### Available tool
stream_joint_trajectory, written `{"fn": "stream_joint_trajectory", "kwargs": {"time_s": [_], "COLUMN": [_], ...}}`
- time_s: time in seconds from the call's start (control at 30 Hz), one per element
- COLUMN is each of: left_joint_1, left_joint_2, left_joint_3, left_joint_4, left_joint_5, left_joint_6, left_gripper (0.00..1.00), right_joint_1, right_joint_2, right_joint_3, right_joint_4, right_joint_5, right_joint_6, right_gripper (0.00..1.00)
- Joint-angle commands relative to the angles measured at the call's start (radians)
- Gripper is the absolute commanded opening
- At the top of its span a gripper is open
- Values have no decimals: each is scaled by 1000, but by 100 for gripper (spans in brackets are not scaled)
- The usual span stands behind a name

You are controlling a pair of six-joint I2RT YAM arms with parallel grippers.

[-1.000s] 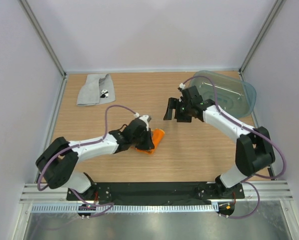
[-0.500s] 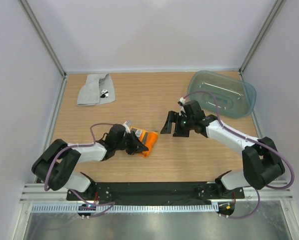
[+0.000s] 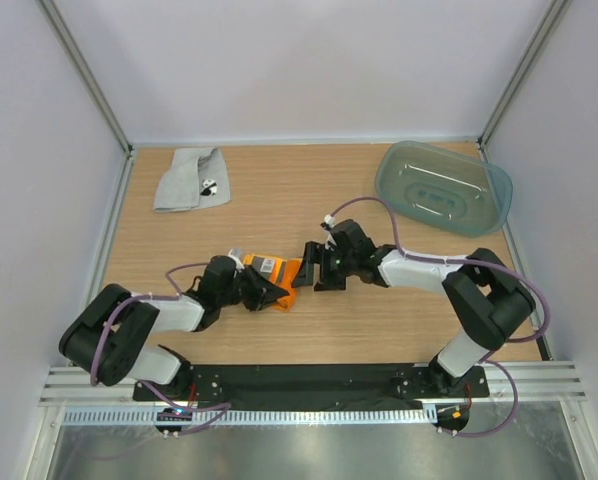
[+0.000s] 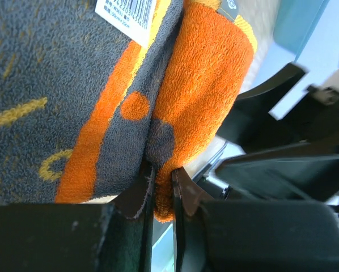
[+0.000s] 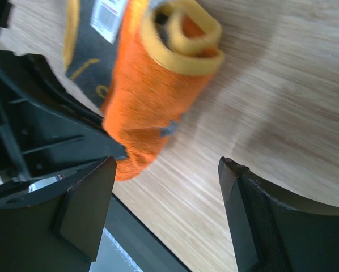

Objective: Roll the towels
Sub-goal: Roll the towel

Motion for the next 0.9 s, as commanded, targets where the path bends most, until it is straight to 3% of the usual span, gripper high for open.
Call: {"fn": "stream_joint_trajectory", "kwargs": {"time_s": [0.0,0.37,0.57,0.77,0.87], "left_joint_1": [35,64,83,101,103], "left_joint_2": [-30,91,138,177,163], "left_joint_3": [-11,-60,-79,-85,-56], "left_joint_4": [-29,78,143,175,85], "left_joint_5": [-25,25,52,92,103], "left_joint_6": [-23,-60,-81,-71,-13], "left_gripper": [0,0,0,0,0], "right_joint_1": [17,36,56,69,71], "right_joint_2": [50,197,242,282,282], "right_joint_3": [28,52,86,111,118], "right_joint_4": [91,230,232,232,223], "right_joint_5": [37,35,41,50,53], "right_joint_6": [26,81,78,72,73], "right_gripper": [79,75,65,39,29]}}
